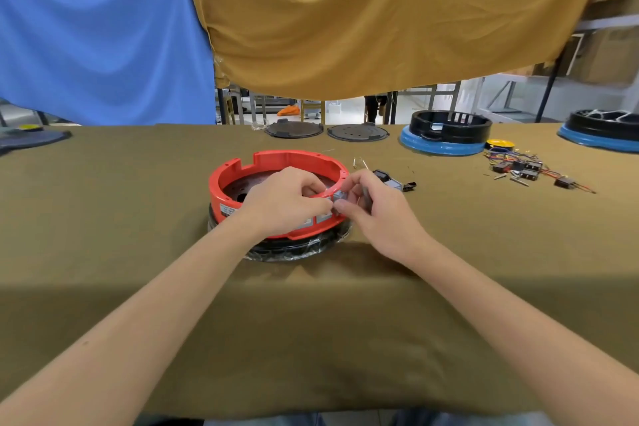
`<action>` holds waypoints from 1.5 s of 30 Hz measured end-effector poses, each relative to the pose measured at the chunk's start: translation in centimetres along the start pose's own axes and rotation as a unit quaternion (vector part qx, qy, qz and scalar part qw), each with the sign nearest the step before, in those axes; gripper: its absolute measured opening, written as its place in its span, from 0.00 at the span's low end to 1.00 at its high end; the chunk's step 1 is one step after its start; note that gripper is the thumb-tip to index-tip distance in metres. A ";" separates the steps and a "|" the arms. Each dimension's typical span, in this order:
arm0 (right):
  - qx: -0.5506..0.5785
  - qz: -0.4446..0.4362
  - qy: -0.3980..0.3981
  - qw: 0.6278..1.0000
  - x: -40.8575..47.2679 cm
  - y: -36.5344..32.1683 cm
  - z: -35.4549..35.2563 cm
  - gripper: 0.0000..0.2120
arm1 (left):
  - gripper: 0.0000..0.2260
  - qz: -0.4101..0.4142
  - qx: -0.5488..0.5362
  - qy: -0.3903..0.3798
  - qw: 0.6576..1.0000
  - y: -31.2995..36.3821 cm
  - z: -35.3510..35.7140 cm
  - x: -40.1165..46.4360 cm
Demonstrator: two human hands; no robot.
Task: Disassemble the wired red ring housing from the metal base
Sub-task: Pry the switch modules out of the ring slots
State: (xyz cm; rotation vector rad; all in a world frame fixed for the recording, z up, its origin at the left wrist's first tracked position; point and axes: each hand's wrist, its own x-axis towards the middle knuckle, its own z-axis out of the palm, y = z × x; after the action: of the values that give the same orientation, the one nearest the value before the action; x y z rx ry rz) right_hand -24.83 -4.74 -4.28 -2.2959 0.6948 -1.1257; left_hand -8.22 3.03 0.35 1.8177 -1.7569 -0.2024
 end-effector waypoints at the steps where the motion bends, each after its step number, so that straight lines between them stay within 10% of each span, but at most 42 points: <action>1: -0.011 -0.005 0.006 1.000 0.0 0.1 0.2 0.09 | 0.07 -0.004 -0.015 -0.006 1.000 0.0 -0.1 0.0; 45: 0.080 0.028 0.010 0.996 0.4 0.7 -0.1 0.07 | 0.12 0.020 0.015 -0.059 0.998 0.0 -0.7 0.6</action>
State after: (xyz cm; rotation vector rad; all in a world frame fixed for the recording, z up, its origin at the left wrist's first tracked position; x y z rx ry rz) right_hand -24.84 -5.56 -4.42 -2.1211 0.6469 -1.1366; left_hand -7.81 2.67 1.08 1.8239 -1.8854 -0.2747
